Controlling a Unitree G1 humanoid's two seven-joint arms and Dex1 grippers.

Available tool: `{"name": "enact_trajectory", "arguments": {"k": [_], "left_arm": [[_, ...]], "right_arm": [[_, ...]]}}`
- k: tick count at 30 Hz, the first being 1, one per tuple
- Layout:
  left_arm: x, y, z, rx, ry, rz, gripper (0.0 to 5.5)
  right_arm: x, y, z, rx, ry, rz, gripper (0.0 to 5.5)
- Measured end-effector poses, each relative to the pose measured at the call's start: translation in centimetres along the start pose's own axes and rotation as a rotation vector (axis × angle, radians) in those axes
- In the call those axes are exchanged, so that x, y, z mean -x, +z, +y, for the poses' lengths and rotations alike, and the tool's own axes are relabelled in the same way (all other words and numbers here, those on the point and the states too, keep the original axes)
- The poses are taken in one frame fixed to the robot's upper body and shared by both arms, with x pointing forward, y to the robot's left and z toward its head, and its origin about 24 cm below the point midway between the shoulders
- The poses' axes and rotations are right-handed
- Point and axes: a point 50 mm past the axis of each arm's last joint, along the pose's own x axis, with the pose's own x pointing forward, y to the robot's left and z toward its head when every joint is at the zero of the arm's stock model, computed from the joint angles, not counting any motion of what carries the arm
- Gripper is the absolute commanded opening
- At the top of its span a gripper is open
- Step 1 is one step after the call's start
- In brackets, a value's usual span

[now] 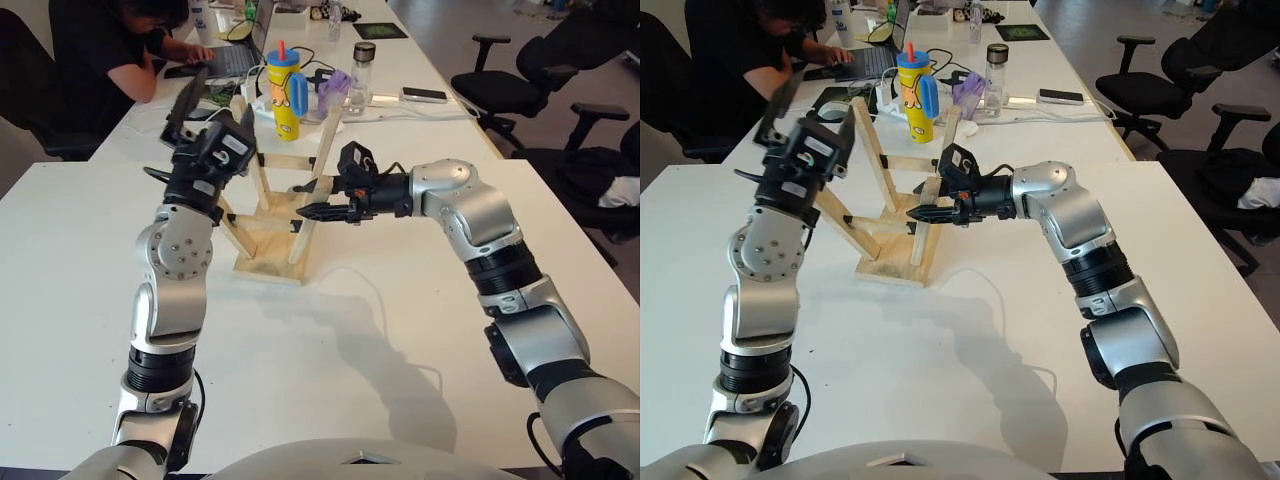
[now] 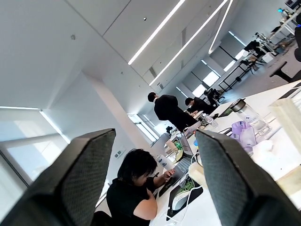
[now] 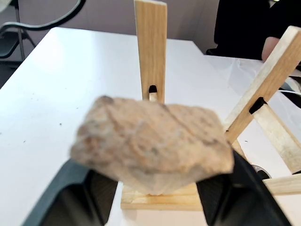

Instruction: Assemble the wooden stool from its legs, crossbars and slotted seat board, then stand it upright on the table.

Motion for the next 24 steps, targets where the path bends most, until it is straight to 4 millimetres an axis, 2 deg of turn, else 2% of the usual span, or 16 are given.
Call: {"name": "enact_trajectory", "arguments": {"k": [3, 9, 12, 14, 16, 19, 21, 24], "left_arm": [[0.6, -1.1, -0.6, 0.051, -0.018, 0.048, 3.19], [0.8, -1.5, -0.7, 0.093, -0.012, 0.061, 3.19], [0.5, -1.3, 0.7, 0.120, 0.068, 0.046, 3.19], [0.7, -1.4, 2.0, 0.147, 0.143, 0.045, 3.19], [1.2, -2.4, 4.1, 0.201, 0.278, 0.083, 3.19], [1.6, -4.4, 5.6, 0.249, 0.365, 0.177, 3.19], [1.4, -5.9, 4.9, 0.271, 0.313, 0.250, 3.19], [1.5, -6.2, 3.2, 0.323, 0.232, 0.271, 3.19]], "right_arm": [[0.8, 0.9, -0.8, 0.033, -0.077, -0.102, 2.94], [1.2, 1.4, -1.5, 0.056, -0.090, -0.114, 2.94], [2.6, 1.7, -2.1, 0.041, -0.132, -0.126, 2.94], [4.2, 1.9, -2.6, 0.028, -0.183, -0.145, 2.94], [6.8, 2.1, -2.7, -0.056, -0.274, -0.265, 2.94], [9.4, 1.9, -2.0, -0.203, -0.366, -0.439, 2.94], [9.9, 1.9, -1.2, -0.319, -0.393, -0.588, 2.79], [9.6, 2.4, -1.0, -0.418, -0.490, -0.721, 2.43]]}}
